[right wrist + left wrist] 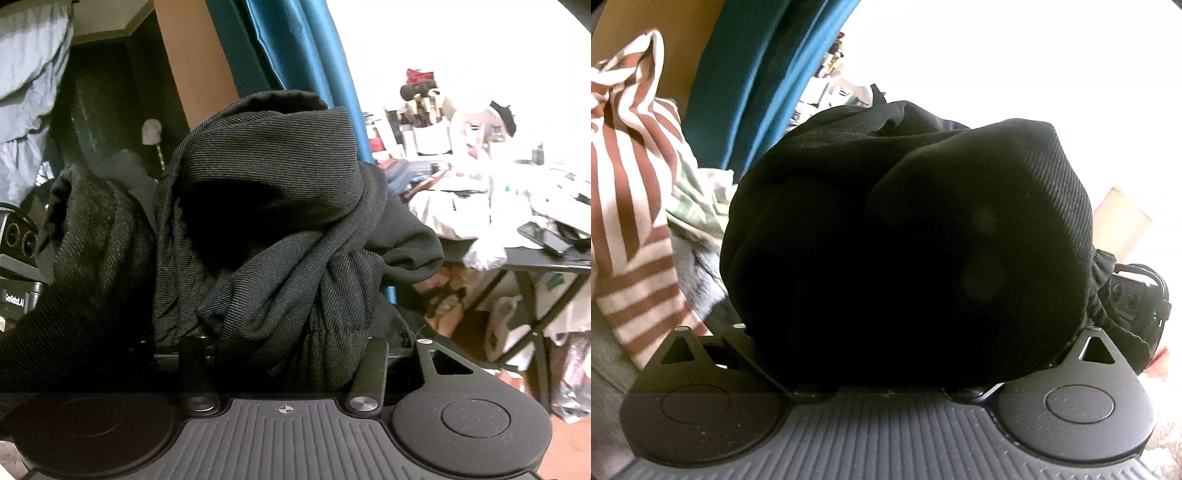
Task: Fold clothes
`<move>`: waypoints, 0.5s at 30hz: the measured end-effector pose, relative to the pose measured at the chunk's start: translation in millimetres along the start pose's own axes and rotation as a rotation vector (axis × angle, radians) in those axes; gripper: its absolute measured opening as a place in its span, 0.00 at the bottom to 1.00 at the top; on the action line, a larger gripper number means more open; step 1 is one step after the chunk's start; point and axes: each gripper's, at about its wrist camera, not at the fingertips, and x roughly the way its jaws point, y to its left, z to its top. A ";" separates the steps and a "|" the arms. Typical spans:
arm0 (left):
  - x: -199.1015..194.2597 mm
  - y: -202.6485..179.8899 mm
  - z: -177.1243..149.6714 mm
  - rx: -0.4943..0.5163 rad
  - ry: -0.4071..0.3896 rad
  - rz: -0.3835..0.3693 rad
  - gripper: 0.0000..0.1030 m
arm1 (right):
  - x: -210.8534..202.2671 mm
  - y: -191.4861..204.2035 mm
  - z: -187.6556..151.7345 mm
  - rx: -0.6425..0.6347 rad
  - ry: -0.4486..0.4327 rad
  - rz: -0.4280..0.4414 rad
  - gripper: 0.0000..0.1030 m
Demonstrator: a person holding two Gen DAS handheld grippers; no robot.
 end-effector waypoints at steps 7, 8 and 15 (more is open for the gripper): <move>7.1 -26.3 -12.2 -0.002 0.035 -0.040 0.99 | -37.8 -0.4 -10.9 0.026 0.014 -0.050 0.43; 9.4 -30.7 -11.9 0.001 0.037 -0.038 0.99 | -43.4 -3.1 -12.4 0.027 0.009 -0.046 0.43; 29.8 -73.8 -10.2 0.027 0.026 0.030 0.99 | -86.7 -44.0 -21.8 0.034 -0.031 0.030 0.43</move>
